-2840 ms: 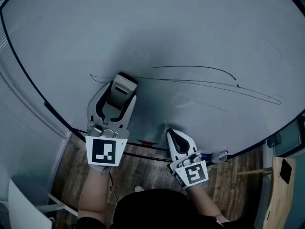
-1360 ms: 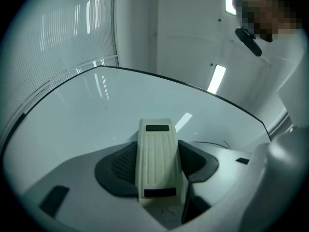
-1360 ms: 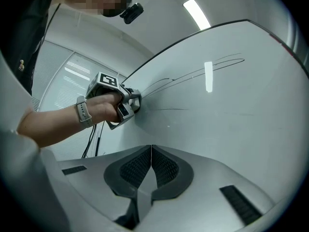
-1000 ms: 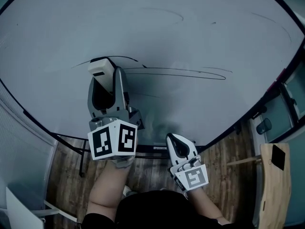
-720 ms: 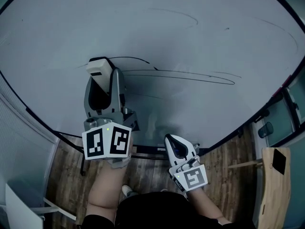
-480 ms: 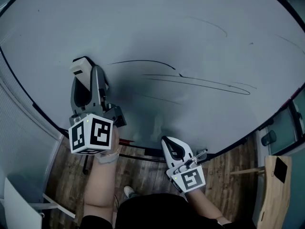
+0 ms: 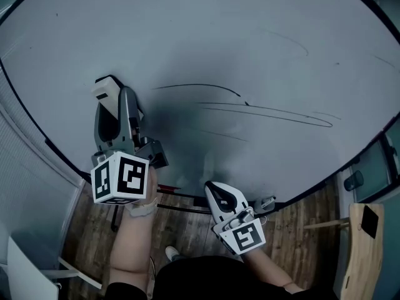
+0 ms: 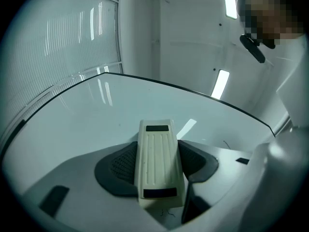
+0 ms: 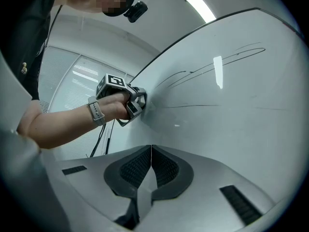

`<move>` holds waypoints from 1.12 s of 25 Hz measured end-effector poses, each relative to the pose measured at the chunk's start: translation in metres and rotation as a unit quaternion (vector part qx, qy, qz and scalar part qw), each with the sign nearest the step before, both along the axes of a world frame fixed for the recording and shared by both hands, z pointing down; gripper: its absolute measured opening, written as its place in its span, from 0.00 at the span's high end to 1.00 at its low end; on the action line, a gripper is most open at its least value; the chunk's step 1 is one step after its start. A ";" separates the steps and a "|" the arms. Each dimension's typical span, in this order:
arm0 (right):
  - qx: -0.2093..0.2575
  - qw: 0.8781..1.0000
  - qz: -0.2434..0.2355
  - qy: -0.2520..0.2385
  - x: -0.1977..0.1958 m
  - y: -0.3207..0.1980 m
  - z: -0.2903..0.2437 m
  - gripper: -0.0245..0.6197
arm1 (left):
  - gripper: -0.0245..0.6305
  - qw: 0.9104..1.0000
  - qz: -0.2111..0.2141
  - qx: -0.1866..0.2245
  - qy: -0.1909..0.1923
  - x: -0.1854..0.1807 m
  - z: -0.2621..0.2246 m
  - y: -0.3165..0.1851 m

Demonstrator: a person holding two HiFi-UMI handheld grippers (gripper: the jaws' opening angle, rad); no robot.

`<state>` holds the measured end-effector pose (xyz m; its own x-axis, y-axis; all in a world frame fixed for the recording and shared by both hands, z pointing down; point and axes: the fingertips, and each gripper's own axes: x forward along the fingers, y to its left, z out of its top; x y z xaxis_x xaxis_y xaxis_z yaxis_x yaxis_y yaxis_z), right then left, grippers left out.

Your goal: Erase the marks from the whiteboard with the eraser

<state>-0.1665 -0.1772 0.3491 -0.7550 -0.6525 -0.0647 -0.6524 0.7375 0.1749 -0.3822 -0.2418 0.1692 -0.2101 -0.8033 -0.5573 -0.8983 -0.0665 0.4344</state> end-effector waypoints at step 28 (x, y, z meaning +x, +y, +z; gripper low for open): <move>-0.007 0.993 0.115 0.017 0.210 0.010 -0.005 0.92 | 0.56 0.985 0.070 0.039 -0.155 0.285 -0.039 0.004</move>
